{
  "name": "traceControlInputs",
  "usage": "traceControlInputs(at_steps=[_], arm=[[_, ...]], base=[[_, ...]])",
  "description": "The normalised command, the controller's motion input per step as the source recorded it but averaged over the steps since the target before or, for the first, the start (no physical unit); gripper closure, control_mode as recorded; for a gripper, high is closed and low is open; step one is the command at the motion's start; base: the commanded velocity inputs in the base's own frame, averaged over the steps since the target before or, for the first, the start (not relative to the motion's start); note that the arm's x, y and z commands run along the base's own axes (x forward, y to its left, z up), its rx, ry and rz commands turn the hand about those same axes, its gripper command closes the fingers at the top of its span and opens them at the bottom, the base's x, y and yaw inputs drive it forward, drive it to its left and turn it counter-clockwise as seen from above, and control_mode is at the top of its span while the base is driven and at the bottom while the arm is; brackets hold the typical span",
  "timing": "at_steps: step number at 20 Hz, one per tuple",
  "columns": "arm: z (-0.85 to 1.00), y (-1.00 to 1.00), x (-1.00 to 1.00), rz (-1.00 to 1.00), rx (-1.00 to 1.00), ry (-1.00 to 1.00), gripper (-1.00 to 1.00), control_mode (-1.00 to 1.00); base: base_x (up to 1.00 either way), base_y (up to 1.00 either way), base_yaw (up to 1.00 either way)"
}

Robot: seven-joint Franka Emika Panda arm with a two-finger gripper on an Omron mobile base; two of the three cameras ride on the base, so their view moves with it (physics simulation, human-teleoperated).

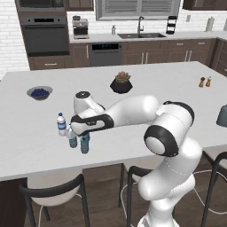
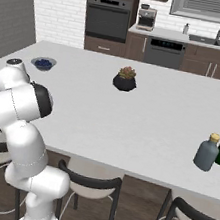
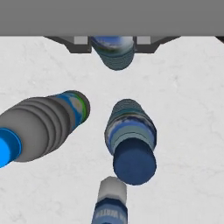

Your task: Move the plastic bottles in the middle to the plastics group, and the glass bottles in the middle to the glass group.

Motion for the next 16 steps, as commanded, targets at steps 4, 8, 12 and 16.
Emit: traceControlInputs(at_steps=[4,8,12,16], arm=[[-0.14,0.00,0.07,0.00,0.00,0.00,1.00,-1.00],[-0.16,0.00,0.01,0.00,0.00,0.00,1.00,-1.00],[-0.19,0.00,0.01,0.00,0.00,0.00,-1.00,-1.00],[-0.08,0.00,0.01,0.00,0.00,0.00,-1.00,-1.00]], base=[[0.00,0.00,0.00],[0.00,0.00,0.00],[0.00,0.00,0.00],[0.00,0.00,0.00]])
